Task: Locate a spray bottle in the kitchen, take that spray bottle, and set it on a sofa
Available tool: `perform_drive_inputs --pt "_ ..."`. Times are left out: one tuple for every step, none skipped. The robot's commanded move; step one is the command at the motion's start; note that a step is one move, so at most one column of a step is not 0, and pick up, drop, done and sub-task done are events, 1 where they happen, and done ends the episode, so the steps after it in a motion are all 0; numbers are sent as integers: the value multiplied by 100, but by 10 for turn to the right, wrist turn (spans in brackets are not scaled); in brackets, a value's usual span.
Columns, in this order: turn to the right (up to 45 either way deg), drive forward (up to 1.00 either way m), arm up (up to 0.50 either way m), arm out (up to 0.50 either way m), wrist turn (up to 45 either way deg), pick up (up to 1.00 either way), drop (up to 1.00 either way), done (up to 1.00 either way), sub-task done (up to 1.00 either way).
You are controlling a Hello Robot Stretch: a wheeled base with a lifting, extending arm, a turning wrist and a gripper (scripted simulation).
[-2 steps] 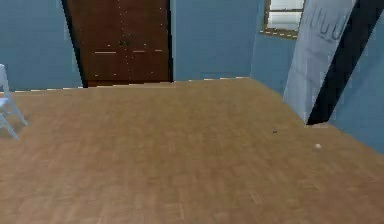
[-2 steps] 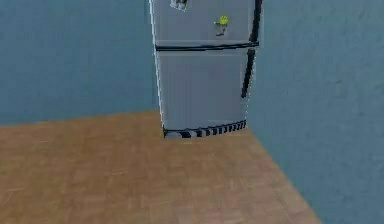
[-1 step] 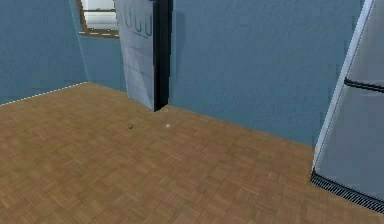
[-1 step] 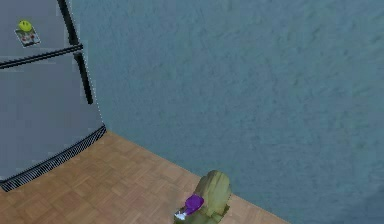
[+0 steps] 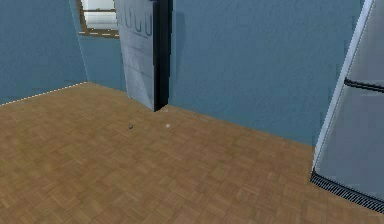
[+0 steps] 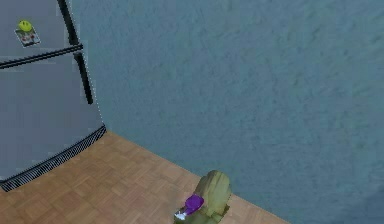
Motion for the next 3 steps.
perform_drive_inputs --pt "0 0 0 44 0 0 0 0 0" --pt "0 0 0 0 450 0 0 0 0" --pt "0 0 0 0 450 0 0 0 0"
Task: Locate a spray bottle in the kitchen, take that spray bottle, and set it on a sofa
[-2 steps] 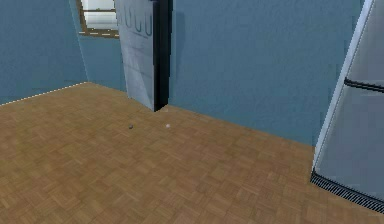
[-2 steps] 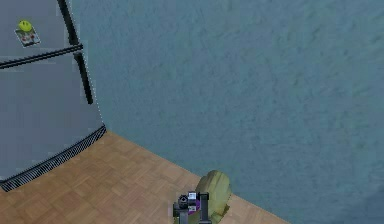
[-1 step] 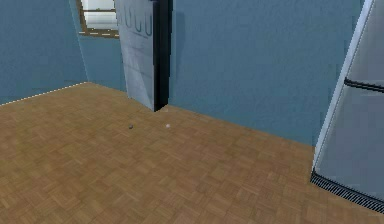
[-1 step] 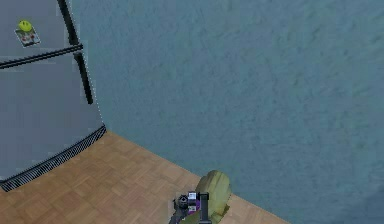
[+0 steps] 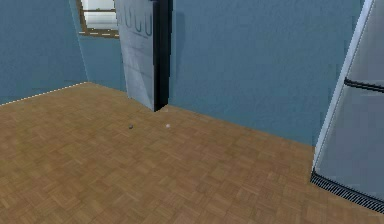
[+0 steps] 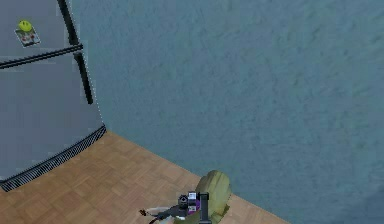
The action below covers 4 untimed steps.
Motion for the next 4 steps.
perform_drive_inputs --pt "0 0 0 0 450 0 0 0 0" --pt "0 0 0 0 360 0 0 0 0" --pt "0 0 -30 0 0 0 0 0 0" --pt "0 0 10 0 0 0 0 0 0"
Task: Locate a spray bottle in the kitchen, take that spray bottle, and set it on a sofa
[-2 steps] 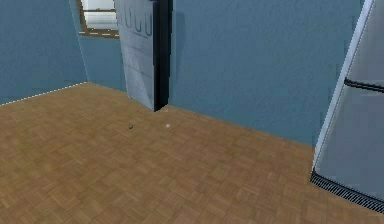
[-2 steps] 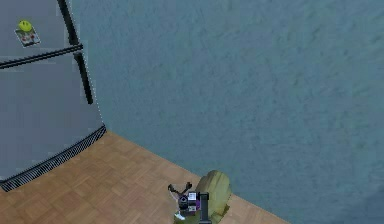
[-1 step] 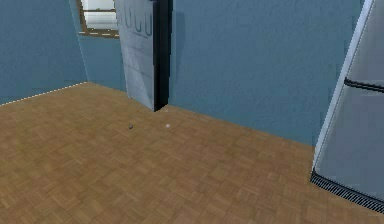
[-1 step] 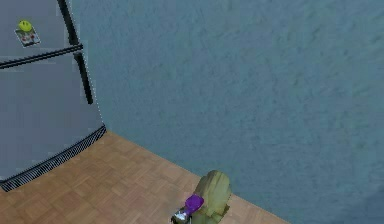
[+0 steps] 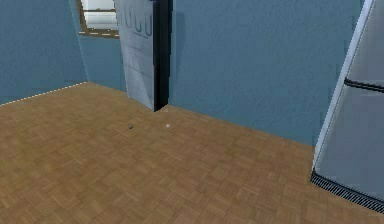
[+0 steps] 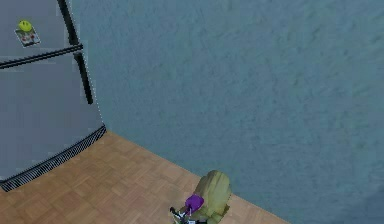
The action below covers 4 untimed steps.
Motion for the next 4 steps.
perform_drive_inputs --pt "0 0 0 0 0 100 0 0 0" --pt "0 0 10 0 0 0 0 0 0" --pt "0 0 50 0 0 0 0 0 0" --pt "0 0 20 0 0 0 0 0 0"
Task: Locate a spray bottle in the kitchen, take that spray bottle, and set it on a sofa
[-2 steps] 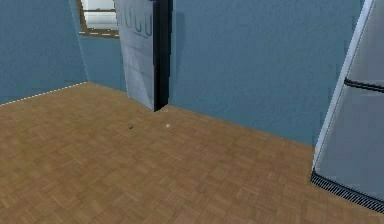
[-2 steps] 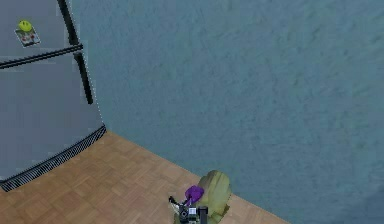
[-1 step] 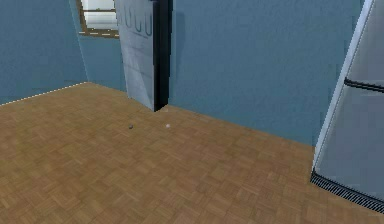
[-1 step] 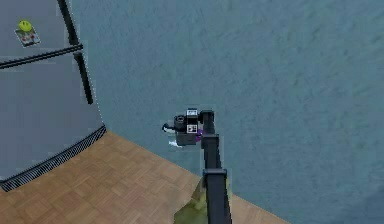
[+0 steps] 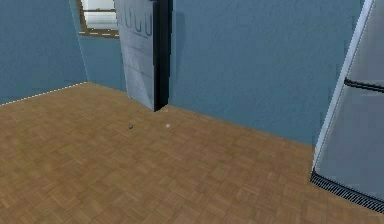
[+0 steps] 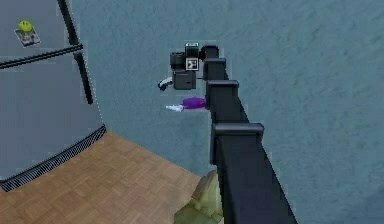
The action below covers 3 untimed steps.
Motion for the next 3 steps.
perform_drive_inputs --pt "0 0 0 0 -450 0 0 0 0" --pt "0 0 0 0 -450 0 0 0 0" --pt "0 0 0 0 -300 0 0 0 0"
